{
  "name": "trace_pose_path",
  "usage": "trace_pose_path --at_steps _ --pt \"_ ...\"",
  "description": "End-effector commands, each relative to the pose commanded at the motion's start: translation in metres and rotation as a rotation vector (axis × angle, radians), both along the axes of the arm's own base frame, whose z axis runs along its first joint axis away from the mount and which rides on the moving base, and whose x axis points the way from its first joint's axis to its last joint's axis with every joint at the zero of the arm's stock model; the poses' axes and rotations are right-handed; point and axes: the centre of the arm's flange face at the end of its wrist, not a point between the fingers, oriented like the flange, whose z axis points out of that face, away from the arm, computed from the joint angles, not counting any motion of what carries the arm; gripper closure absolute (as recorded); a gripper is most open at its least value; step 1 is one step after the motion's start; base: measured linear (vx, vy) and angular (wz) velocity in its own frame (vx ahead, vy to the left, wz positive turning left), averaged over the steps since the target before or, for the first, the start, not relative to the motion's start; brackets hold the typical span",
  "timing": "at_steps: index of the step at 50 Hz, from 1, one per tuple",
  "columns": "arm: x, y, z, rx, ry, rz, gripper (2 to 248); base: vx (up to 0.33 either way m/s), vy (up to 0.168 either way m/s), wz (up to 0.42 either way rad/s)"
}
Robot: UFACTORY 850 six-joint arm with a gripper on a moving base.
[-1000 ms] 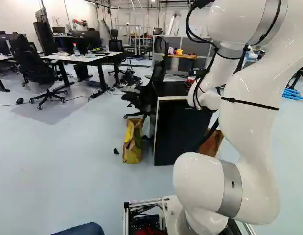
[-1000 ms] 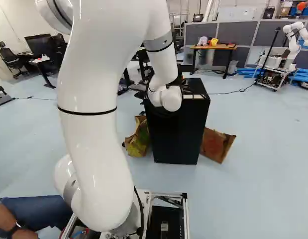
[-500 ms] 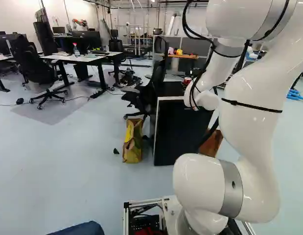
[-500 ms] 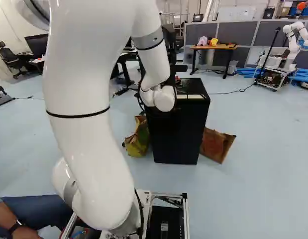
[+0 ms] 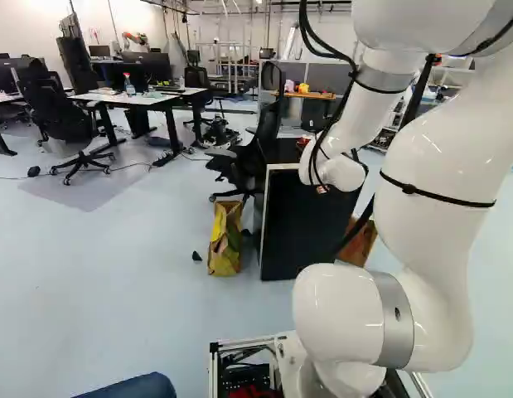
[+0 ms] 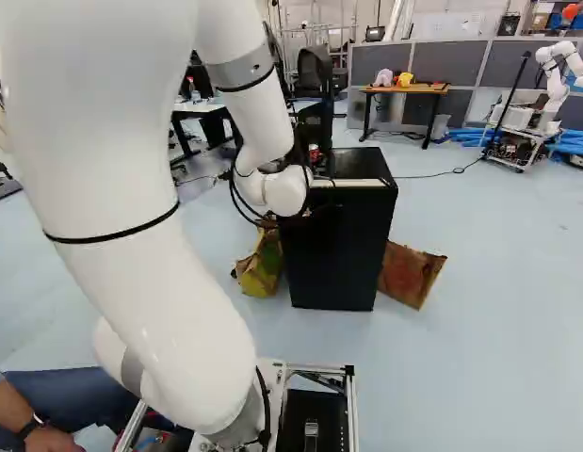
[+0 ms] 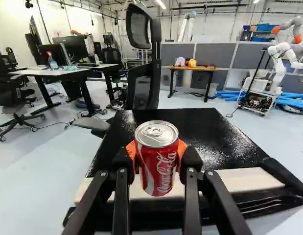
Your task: Grab a drink from the fridge
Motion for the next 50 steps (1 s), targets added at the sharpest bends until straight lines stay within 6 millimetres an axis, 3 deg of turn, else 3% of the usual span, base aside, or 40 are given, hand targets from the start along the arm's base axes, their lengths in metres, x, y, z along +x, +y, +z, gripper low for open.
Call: trace_pose_path --at_steps 24,50 --pt "-0.067 0.06 -0.006 0.006 0.067 0.033 151 0.0 0.0 0.0" --pt "-0.122 0.092 -0.02 0.009 0.121 0.061 151 0.0 0.0 0.0"
